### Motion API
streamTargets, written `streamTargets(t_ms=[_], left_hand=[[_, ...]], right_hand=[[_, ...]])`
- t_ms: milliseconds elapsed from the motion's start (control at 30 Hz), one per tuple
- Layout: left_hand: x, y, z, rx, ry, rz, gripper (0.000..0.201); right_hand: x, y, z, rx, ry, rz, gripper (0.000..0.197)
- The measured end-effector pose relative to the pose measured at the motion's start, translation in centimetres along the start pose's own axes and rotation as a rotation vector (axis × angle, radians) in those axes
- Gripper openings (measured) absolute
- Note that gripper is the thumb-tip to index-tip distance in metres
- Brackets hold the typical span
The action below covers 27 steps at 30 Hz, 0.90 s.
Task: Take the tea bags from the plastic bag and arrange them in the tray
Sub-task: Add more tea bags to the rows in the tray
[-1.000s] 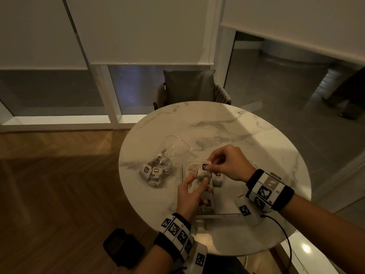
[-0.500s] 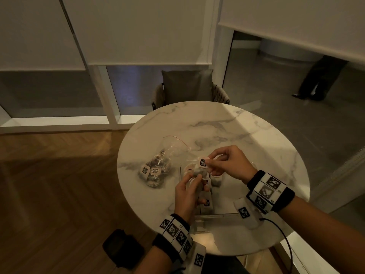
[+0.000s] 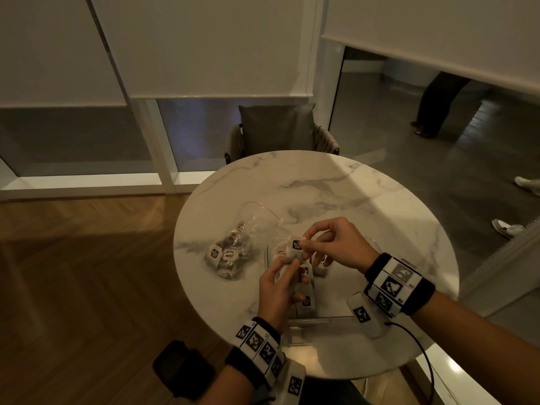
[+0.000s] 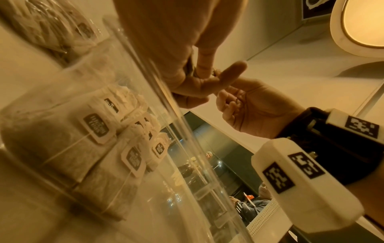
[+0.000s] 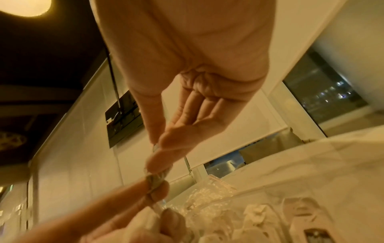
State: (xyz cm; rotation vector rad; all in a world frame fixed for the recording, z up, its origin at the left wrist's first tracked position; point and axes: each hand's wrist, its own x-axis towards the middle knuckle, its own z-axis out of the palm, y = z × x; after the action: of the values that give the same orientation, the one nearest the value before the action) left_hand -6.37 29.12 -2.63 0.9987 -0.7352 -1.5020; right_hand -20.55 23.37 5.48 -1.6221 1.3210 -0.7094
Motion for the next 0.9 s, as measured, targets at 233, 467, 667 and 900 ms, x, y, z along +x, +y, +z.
streamTargets(t_ms=[233, 467, 667, 900], left_hand=[[0.10, -0.10, 0.01, 0.036, -0.015, 0.003, 0.015], [0.19, 0.20, 0.35, -0.017, -0.047, -0.026, 0.031], [0.11, -0.13, -0.08, 0.067, -0.099, -0.004, 0.025], [0.13, -0.27, -0.13, 0.073, -0.110, 0.000, 0.018]], right_hand=[[-0.07, 0.17, -0.13, -0.097, 0.145, -0.106, 0.011], [0.18, 0.21, -0.53, -0.101, 0.062, -0.109, 0.016], [0.55, 0.52, -0.53, -0.059, -0.053, -0.089, 0.015], [0.46, 0.70, -0.71, -0.063, 0.015, -0.070, 0.014]])
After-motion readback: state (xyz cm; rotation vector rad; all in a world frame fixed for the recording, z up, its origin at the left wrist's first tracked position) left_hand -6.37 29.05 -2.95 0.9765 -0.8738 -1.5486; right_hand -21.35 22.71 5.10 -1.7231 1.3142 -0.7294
